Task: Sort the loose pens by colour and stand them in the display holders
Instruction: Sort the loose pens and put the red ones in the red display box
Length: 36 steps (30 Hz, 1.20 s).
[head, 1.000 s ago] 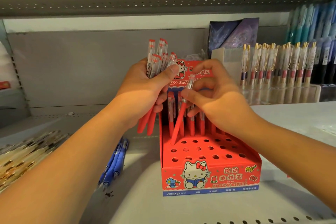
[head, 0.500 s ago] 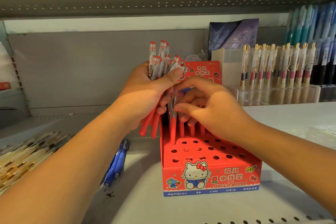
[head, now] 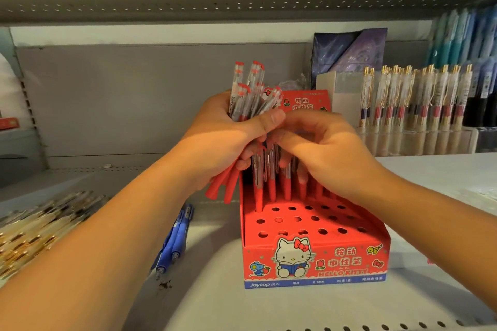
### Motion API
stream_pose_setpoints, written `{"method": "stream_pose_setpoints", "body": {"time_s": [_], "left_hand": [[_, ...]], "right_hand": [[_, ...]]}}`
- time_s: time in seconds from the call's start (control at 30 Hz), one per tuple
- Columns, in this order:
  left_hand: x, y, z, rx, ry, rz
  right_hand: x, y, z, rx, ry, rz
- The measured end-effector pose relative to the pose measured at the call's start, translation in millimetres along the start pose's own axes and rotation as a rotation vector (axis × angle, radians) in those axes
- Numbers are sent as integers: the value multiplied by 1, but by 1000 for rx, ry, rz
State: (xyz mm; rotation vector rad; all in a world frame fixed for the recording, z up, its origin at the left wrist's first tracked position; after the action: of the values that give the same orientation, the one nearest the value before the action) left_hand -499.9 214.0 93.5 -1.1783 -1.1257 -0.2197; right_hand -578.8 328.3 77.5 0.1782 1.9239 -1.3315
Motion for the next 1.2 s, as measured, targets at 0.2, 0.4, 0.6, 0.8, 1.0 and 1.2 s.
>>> {"method": "stream_pose_setpoints", "body": {"time_s": [0.2, 0.4, 0.6, 0.8, 1.0, 1.2], "left_hand": [[-2, -1, -2, 18, 8, 1], [2, -1, -3, -23, -14, 29], [2, 1, -1, -87, -174, 57], [3, 0, -1, -61, -111, 34], [-2, -9, -13, 95, -54, -18], [-6, -13, -17, 130, -75, 11]], "right_hand": [[-6, 3, 2, -8, -82, 4], [-3, -1, -3, 27, -351, 140], [-1, -1, -1, 37, -490, 255], [1, -5, -4, 91, -585, 306], [-4, -12, -20, 203, -573, 241], [-8, -15, -27, 237, -133, -3]]}}
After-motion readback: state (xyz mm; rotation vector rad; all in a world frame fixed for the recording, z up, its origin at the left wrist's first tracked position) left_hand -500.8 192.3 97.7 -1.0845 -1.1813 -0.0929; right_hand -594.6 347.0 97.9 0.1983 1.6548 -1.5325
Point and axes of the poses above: each hand's wrist, its own y-axis away from the middle knuckle, its own z-axis out of the palm, x = y × z, the point moved 6 cm from there along -y, towards the middle knuckle, and after that the axes turned 11 degrees about x, right-handed, at the moved point
